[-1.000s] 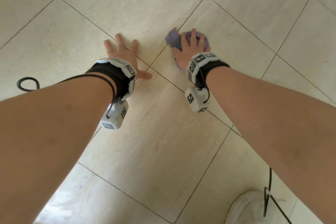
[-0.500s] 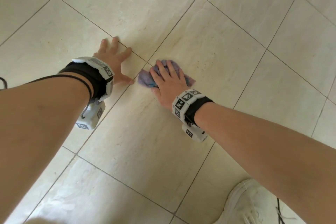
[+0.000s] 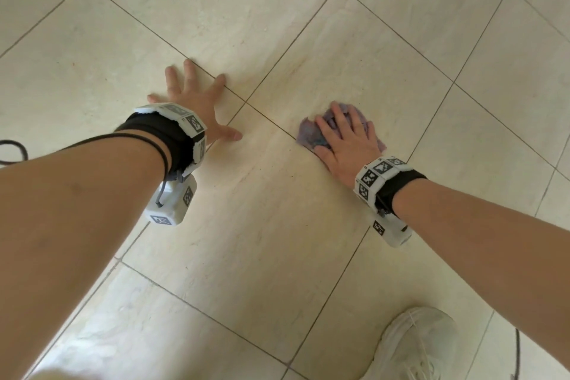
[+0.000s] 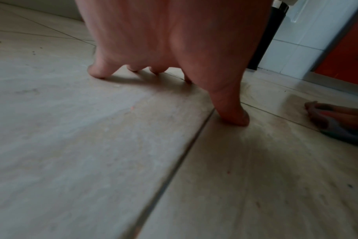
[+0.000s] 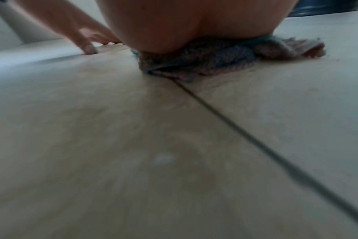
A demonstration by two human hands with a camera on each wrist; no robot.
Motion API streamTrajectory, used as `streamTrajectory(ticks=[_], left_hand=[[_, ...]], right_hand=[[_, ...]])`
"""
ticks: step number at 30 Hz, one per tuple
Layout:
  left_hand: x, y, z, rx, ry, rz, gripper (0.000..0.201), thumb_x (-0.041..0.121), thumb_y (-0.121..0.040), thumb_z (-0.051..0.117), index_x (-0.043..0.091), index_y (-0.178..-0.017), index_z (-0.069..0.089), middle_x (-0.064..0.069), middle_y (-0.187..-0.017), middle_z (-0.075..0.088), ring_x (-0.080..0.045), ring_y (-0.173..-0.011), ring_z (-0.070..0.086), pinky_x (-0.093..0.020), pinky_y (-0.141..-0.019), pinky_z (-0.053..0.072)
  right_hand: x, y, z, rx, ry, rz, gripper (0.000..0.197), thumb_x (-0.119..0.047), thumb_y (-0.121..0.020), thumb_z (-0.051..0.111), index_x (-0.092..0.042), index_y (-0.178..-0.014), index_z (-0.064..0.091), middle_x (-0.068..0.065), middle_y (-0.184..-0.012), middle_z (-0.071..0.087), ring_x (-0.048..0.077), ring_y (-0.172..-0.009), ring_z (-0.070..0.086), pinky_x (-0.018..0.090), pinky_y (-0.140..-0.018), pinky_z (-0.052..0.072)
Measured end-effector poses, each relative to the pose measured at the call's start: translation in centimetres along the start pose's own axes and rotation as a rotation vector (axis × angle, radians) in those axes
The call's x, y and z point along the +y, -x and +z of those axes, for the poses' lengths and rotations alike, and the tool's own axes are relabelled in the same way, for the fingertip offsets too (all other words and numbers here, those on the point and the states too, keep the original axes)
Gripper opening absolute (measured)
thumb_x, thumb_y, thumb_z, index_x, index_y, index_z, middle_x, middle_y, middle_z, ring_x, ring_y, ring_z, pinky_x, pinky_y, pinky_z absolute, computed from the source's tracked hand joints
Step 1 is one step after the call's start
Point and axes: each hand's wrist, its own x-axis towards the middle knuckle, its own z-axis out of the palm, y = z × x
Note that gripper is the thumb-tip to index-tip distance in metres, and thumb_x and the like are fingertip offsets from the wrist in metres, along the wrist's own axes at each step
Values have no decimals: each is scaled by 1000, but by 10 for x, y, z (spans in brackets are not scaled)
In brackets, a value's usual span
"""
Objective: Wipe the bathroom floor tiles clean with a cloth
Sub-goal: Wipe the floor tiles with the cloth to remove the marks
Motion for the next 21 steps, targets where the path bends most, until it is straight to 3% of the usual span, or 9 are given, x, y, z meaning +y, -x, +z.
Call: streamTrajectory(ticks=[6, 11, 17, 21], left_hand=[[1, -2, 0, 10, -25, -15, 115, 73, -66, 71, 46, -153, 0, -4, -160, -25, -35, -147, -20, -71, -109, 14], [2, -3, -1, -6, -51, -22, 116, 75, -66, 68, 45, -152, -4, -4, -159, -28, -36, -146, -21, -70, -108, 15], [1, -4, -1, -31, -49, -18, 117, 75, -67, 68, 46, -152, -6, -4, -158, -30, -37, -146, -23, -71, -108, 14], [1, -5, -1, -31, -43, -17, 118, 76, -66, 68, 45, -152, -6, -4, -158, -29, -37, -145, -23, -72, -107, 13]], right_hand=[[8, -47, -20, 107, -157, 243, 64, -51, -101, 23, -27, -156, 0, 6, -163, -13, 33, -149, -9, 56, -118, 4], [-4, -82, -42, 155, -228, 344, 66, -50, -102, 26, -22, -156, 2, 7, -163, -10, 34, -149, -8, 57, -118, 5], [-34, -103, -62, 153, -235, 324, 65, -53, -101, 25, -27, -156, 3, 5, -163, -10, 34, -148, -10, 57, -118, 2], [-66, -94, -61, 108, -174, 159, 63, -54, -100, 23, -32, -155, 4, 4, -163, -11, 34, -148, -12, 57, -118, 0]])
